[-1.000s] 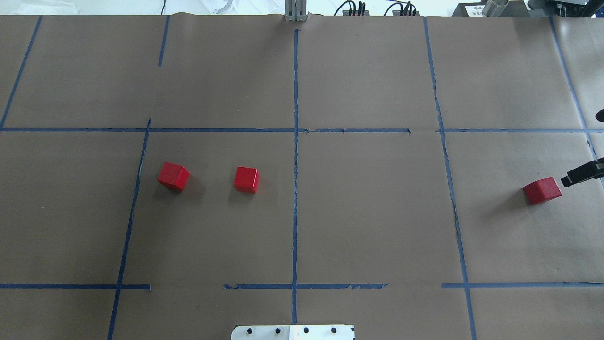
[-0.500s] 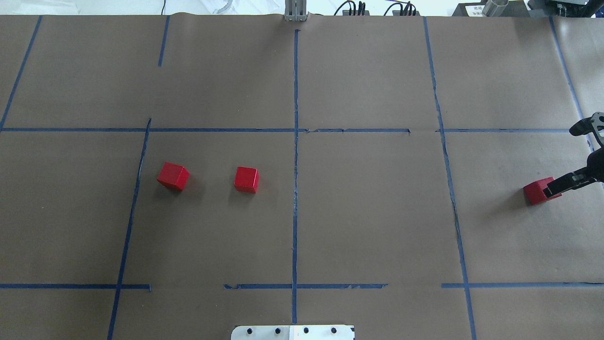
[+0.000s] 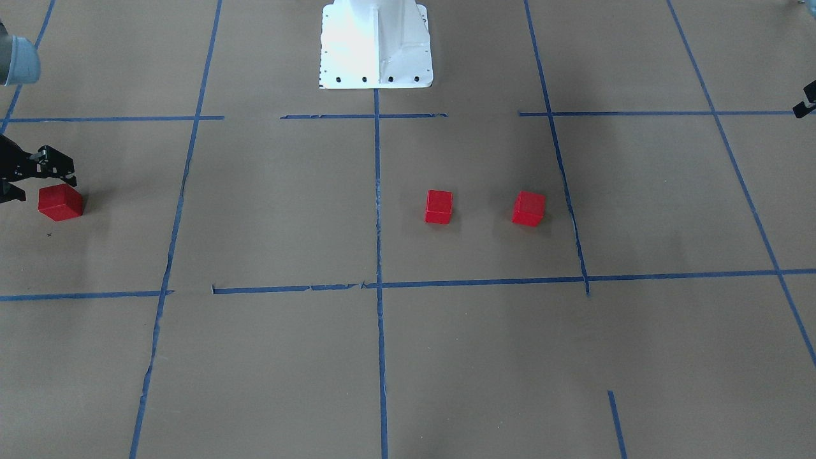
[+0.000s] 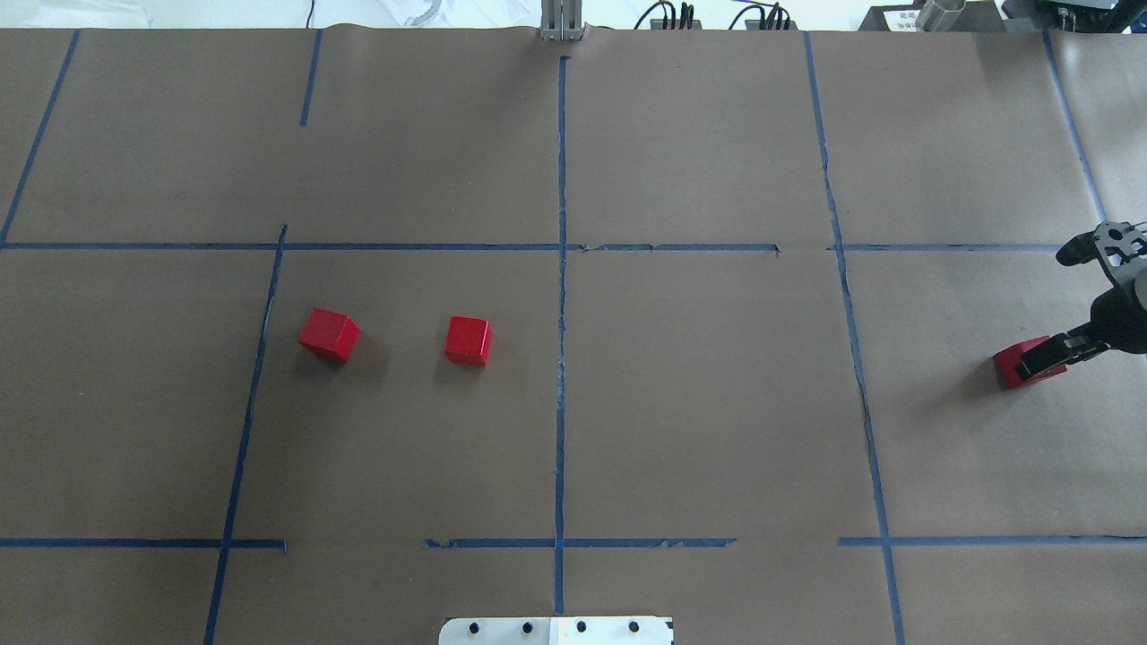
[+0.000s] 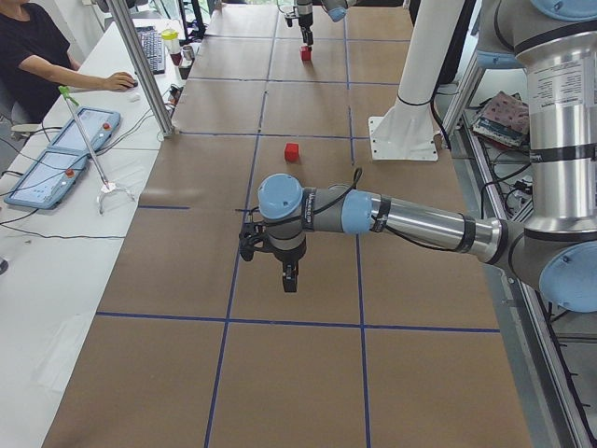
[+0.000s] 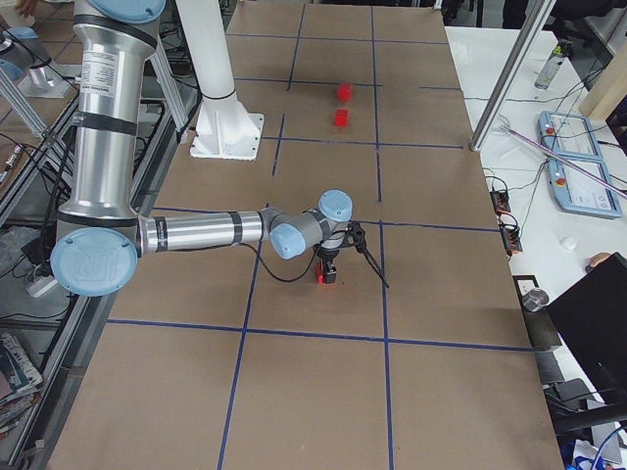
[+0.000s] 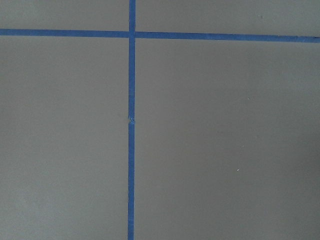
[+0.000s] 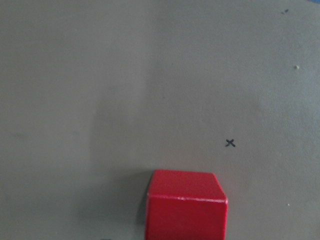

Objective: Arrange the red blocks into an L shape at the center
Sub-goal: 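Lower the right gripper onto the lone red cube and grasp it, then carry the red cube with the right gripper to the table center and lower it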

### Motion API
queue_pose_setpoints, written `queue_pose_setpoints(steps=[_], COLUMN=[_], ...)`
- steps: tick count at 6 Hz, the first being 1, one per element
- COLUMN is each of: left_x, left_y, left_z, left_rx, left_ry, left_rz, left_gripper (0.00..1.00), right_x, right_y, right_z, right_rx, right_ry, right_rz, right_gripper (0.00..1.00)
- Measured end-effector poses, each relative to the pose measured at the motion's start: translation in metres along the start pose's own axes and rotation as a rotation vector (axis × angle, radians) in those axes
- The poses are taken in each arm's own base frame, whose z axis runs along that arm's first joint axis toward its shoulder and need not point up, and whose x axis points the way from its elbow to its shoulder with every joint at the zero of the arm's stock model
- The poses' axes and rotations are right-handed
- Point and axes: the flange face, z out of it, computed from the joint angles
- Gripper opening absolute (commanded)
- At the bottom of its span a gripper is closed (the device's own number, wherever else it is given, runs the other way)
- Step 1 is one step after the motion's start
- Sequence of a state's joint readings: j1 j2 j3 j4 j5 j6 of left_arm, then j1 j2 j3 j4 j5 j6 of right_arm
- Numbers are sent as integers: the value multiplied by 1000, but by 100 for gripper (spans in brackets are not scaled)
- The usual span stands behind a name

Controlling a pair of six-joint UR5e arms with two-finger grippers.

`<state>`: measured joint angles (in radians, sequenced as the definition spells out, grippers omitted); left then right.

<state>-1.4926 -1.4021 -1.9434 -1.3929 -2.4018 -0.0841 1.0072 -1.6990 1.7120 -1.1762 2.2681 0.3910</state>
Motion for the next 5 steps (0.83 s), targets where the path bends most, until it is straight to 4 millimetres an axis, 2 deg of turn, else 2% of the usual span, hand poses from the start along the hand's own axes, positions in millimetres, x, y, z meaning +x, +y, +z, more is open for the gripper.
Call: queue_pose_setpoints(steps=[1, 2, 3, 4, 5], left_x=[0, 1, 2, 3, 6], left_y=[0, 0, 0, 0, 1], left_z=[0, -1, -2, -3, -5], left_rx=[0, 2, 3, 5, 10], left_ry=[0, 1, 1, 1, 1], left_rz=[0, 2, 4, 6, 11], left_gripper=[100, 100, 100, 100, 100], right_x=[1, 4, 5, -5, -46], right_y=[-3, -4, -5, -10, -26], right_z=[8, 14, 15, 6, -11], right_rx=[-11, -20, -17, 7, 52], right_ry=[3, 8, 19, 23, -6], right_rz=[0, 4, 4, 18, 72], right_gripper=[38, 4, 0, 0, 0])
